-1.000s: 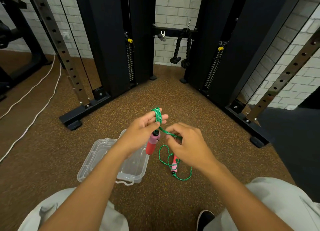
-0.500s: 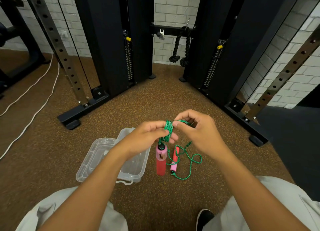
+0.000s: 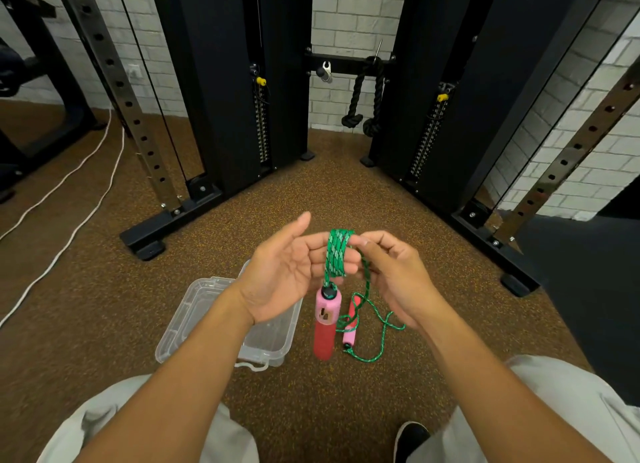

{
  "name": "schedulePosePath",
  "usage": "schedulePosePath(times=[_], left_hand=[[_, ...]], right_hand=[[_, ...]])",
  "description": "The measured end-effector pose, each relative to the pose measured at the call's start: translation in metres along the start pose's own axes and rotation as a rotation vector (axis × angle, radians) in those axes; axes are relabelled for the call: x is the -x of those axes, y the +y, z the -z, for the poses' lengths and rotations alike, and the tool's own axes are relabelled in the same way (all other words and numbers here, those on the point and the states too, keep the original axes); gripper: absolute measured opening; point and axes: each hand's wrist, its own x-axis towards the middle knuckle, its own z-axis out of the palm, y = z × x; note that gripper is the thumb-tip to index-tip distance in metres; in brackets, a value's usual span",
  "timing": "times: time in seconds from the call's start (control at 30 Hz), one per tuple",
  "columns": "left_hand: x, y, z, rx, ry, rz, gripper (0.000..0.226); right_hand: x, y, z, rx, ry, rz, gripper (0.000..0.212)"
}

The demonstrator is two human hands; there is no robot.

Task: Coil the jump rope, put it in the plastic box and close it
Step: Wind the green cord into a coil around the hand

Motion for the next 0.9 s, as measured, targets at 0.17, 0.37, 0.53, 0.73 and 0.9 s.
schedulePosePath(times=[0.17,0.37,0.53,0.73,0.9], left_hand=[[0.001,0.004,0.002,-0.033,0.125,-0.107,0.076],[0.003,0.006,0.003,-0.188,0.260,-0.133,0.063],[0.000,0.001,0.003,-0.483,0.365,-0.097,0.051],[-0.007,-0.011,0.005,-0.547,0.328,-0.022,0.088],[-0.013,-0.022,0.007,-0.559,0.212,0.041,0.102]], right_hand=[[0.008,0.026,-0.016,0.480,-0.013,-0.041,0.013],[0.014,0.034,-0.025,0.908,-0.075,0.197,0.007],[0.024,0.024,-0.033,1.167,-0.168,0.386,0.010],[0.026,0.003,-0.034,1.182,-0.164,0.490,0.013],[0.017,-0.022,-0.018,0.993,0.024,0.445,0.006]])
